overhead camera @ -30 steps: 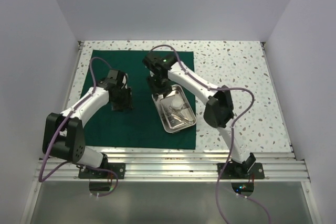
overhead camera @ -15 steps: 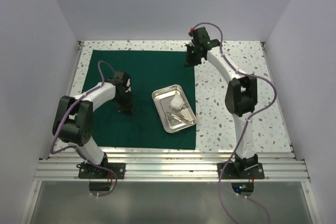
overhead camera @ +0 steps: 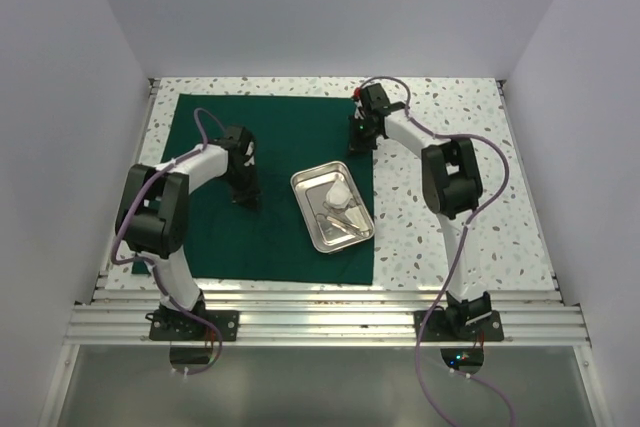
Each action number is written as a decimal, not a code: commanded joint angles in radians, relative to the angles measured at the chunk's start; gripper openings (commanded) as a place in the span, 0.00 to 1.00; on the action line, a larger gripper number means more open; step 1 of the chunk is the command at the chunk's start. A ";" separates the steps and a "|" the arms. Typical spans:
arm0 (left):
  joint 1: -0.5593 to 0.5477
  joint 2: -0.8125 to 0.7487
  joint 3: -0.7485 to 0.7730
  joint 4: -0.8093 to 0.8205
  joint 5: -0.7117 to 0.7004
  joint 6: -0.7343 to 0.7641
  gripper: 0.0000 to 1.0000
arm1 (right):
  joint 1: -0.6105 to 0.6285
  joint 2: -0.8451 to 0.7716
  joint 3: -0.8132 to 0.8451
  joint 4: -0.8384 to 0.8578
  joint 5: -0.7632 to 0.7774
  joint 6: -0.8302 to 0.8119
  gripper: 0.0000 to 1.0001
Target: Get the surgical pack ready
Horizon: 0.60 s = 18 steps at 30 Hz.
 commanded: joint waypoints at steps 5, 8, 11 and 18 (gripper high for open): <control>0.003 0.141 0.112 -0.011 0.025 0.031 0.15 | -0.092 -0.036 -0.214 -0.039 0.138 0.028 0.00; 0.003 0.210 0.172 -0.036 0.041 0.056 0.15 | -0.113 -0.079 -0.299 -0.030 0.102 0.036 0.00; 0.003 0.268 0.276 -0.054 0.066 0.068 0.15 | -0.113 -0.142 -0.375 -0.050 0.131 0.091 0.00; -0.006 0.392 0.454 -0.094 0.137 0.131 0.21 | -0.156 -0.303 -0.594 -0.111 0.114 0.152 0.00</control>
